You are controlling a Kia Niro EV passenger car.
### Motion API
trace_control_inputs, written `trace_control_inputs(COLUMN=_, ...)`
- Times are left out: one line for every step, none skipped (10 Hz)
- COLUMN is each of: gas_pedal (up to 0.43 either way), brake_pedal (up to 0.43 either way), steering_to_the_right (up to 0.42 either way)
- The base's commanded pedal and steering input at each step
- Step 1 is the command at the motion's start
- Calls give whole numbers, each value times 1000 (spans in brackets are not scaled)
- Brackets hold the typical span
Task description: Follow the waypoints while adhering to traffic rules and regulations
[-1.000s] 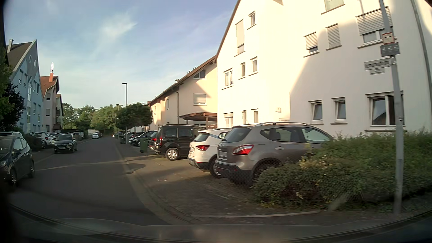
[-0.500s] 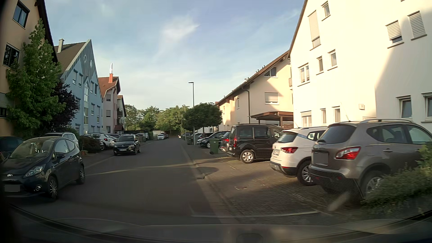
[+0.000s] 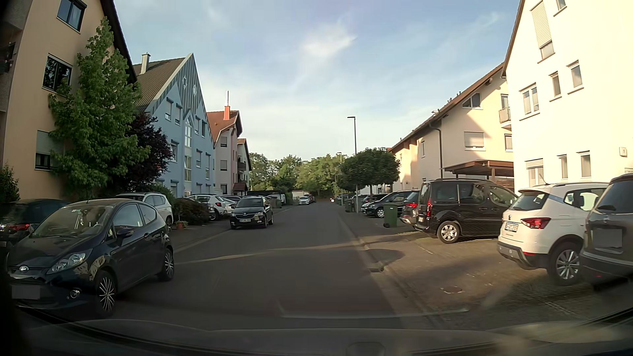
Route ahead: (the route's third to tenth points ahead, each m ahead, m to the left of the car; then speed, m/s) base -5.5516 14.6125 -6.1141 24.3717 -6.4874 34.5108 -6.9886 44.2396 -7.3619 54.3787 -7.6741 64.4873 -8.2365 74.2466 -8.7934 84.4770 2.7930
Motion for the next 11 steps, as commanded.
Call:
trace_control_inputs(gas_pedal=0, brake_pedal=207, steering_to_the_right=-275)
trace_control_inputs(gas_pedal=0, brake_pedal=232, steering_to_the_right=-213)
trace_control_inputs(gas_pedal=0, brake_pedal=256, steering_to_the_right=-155)
trace_control_inputs(gas_pedal=0, brake_pedal=268, steering_to_the_right=-106)
trace_control_inputs(gas_pedal=0, brake_pedal=280, steering_to_the_right=-69)
trace_control_inputs(gas_pedal=0, brake_pedal=287, steering_to_the_right=-41)
trace_control_inputs(gas_pedal=0, brake_pedal=293, steering_to_the_right=-23)
trace_control_inputs(gas_pedal=0, brake_pedal=311, steering_to_the_right=-18)
trace_control_inputs(gas_pedal=0, brake_pedal=311, steering_to_the_right=-16)
trace_control_inputs(gas_pedal=0, brake_pedal=317, steering_to_the_right=-9)
trace_control_inputs(gas_pedal=0, brake_pedal=317, steering_to_the_right=1)
